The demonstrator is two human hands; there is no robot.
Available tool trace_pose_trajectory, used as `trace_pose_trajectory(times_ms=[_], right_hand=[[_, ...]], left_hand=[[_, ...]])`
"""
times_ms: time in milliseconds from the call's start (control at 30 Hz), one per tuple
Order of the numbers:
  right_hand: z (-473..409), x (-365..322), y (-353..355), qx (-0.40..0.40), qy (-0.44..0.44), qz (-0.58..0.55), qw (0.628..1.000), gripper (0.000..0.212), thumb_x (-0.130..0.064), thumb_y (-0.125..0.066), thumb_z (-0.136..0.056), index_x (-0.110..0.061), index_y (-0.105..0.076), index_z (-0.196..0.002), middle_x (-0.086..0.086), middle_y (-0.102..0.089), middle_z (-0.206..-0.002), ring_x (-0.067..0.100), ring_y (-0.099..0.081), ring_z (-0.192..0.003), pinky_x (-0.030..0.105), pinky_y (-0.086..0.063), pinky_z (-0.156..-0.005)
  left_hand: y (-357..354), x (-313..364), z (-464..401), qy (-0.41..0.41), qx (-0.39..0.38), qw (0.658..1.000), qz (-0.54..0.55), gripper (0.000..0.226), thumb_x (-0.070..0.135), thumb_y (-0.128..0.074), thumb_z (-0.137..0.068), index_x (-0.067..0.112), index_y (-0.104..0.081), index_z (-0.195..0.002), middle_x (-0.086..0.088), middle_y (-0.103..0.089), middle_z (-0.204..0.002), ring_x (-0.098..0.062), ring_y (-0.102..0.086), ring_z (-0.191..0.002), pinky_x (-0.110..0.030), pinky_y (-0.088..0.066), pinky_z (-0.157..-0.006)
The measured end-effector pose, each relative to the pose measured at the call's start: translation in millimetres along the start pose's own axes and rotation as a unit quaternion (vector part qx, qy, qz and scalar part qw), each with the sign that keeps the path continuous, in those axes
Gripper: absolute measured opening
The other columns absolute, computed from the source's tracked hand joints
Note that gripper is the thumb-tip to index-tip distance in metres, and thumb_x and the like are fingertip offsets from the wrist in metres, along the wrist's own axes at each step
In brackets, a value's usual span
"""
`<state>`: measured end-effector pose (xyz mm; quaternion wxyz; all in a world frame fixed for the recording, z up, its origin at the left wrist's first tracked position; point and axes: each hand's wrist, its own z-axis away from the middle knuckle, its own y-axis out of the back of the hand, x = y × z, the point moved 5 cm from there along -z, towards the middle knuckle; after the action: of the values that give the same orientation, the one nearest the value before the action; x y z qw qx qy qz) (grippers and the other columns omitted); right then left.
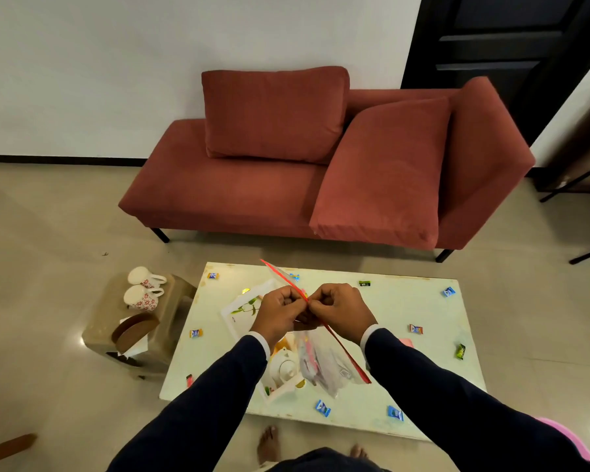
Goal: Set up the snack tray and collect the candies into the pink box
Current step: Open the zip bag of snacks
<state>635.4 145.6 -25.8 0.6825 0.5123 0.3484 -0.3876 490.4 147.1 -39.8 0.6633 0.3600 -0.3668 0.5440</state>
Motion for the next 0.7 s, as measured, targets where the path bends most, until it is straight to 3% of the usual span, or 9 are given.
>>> trace_pose_trajectory(times_ms=[100, 233, 333, 433, 567, 700], right_hand=[[-1.9, 5.8, -1.3, 0.016, -0.009, 0.014, 1.0, 0.017, -0.02, -0.064, -0.089, -0.025, -0.073, -0.075, -0.008, -0.072, -0.071, 0.011, -0.071, -0.069, 0.016, -0.059, -0.065], [-3.0, 22.2, 0.6, 0.025, -0.039, -0.019, 0.999, 0.017, -0.022, -0.062, -0.093, -0.016, -0.074, -0.083, -0.001, -0.074, -0.076, 0.016, -0.073, -0.073, 0.026, -0.063, -0.072], [-5.6, 29.4, 2.0, 0.011, -0.064, -0.077, 0.995, 0.016, -0.017, -0.06, -0.094, -0.013, -0.07, -0.083, -0.001, -0.076, -0.074, 0.017, -0.075, -0.071, 0.028, -0.064, -0.068], [-12.3, 37.0, 15.6, 0.013, -0.102, -0.119, 0.988, 0.014, -0.014, -0.057, -0.098, -0.006, -0.064, -0.089, 0.007, -0.078, -0.078, 0.021, -0.077, -0.07, 0.031, -0.063, -0.06], [-18.3, 58.2, 53.4, 0.053, -0.141, -0.154, 0.977, 0.014, -0.008, -0.054, -0.096, -0.004, -0.059, -0.083, 0.018, -0.075, -0.08, 0.028, -0.074, -0.068, 0.04, -0.063, -0.063], [-16.7, 78.6, 81.9, 0.101, -0.161, -0.217, 0.957, 0.014, -0.005, -0.054, -0.094, -0.005, -0.06, -0.081, 0.015, -0.069, -0.075, 0.023, -0.069, -0.062, 0.036, -0.06, -0.06]], left_hand=[[-2.9, -2.1, -0.1, -0.01, 0.002, 1.0, -0.004, 0.013, 0.0, -0.058, -0.096, -0.001, -0.067, -0.087, -0.021, -0.075, -0.079, -0.036, -0.077, -0.076, -0.038, -0.063, -0.063], [-7.3, -5.5, 1.3, -0.016, -0.021, 1.0, -0.004, 0.012, 0.003, -0.059, -0.097, 0.001, -0.067, -0.089, -0.019, -0.077, -0.082, -0.036, -0.078, -0.079, -0.039, -0.064, -0.065], [-3.9, -7.3, 1.8, -0.008, -0.046, 0.999, 0.021, 0.011, 0.004, -0.056, -0.098, 0.001, -0.063, -0.091, -0.023, -0.076, -0.086, -0.038, -0.077, -0.079, -0.041, -0.064, -0.067], [14.2, -9.0, -0.3, 0.012, -0.04, 0.999, 0.016, 0.012, 0.003, -0.055, -0.1, 0.002, -0.06, -0.088, -0.023, -0.075, -0.083, -0.036, -0.076, -0.075, -0.041, -0.063, -0.064], [51.3, -11.8, -4.9, 0.034, -0.025, 0.999, -0.021, 0.014, 0.004, -0.055, -0.1, 0.003, -0.059, -0.086, -0.021, -0.073, -0.078, -0.031, -0.075, -0.069, -0.044, -0.065, -0.066], [91.7, -23.3, -7.5, 0.063, 0.009, 0.998, -0.026, 0.019, 0.003, -0.056, -0.098, 0.006, -0.058, -0.079, -0.022, -0.069, -0.075, -0.031, -0.074, -0.068, -0.05, -0.065, -0.069]])
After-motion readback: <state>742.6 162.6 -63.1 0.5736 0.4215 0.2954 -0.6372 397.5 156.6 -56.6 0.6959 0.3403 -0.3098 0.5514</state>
